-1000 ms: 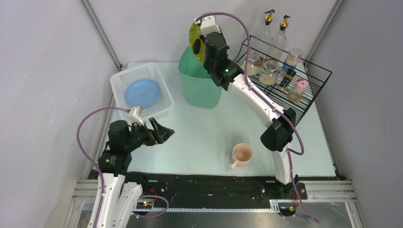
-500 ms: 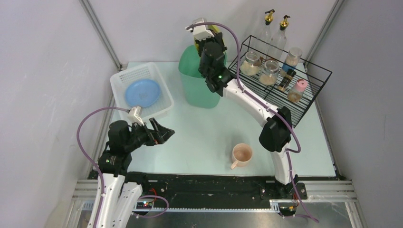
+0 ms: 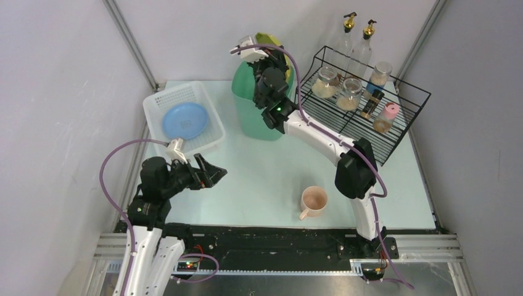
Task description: Clear the kitchen counter
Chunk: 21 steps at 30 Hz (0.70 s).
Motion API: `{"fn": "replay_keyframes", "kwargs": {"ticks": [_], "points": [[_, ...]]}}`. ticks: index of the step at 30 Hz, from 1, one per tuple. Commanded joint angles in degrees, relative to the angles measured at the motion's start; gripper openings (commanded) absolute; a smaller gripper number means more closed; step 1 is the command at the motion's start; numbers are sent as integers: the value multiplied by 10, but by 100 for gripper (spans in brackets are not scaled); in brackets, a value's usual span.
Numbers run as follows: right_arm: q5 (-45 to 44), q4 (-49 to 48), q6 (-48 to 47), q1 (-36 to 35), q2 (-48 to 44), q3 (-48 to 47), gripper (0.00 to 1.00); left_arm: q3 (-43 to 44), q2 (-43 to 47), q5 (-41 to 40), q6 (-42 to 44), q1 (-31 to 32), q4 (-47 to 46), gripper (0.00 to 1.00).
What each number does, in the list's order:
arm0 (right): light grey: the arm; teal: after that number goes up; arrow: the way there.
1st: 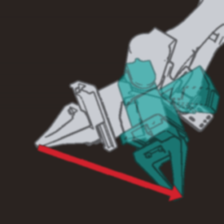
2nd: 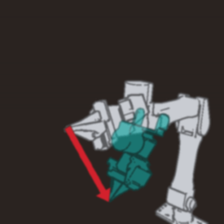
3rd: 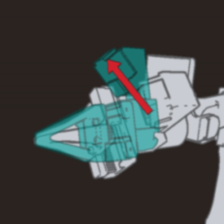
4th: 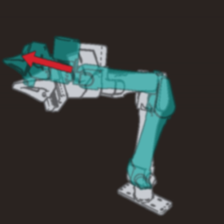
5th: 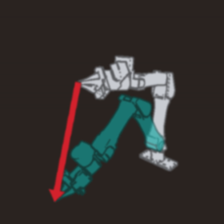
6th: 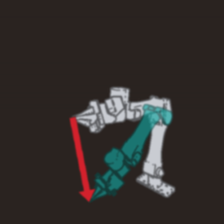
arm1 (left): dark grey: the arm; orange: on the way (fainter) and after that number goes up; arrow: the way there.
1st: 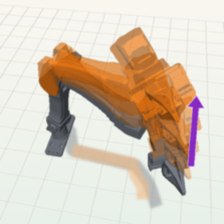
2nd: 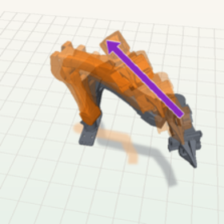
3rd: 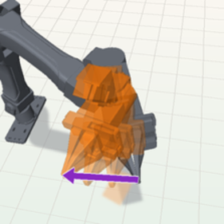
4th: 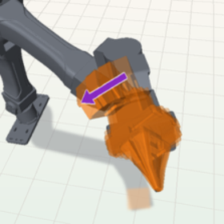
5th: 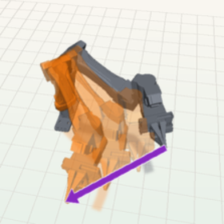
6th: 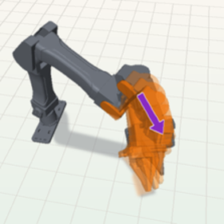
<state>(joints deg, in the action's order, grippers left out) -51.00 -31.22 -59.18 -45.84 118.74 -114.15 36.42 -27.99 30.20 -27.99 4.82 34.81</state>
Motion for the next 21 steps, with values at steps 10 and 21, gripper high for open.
{"fn": "replay_keyframes", "kwargs": {"ticks": [10,21], "points": [[29,-144,-44,-13,-43,-17,0,-3,8,5,8,10,-19,100],[0,-82,33,-14,-88,-35,0,-1,14,12,11,13,-19,100]]}}
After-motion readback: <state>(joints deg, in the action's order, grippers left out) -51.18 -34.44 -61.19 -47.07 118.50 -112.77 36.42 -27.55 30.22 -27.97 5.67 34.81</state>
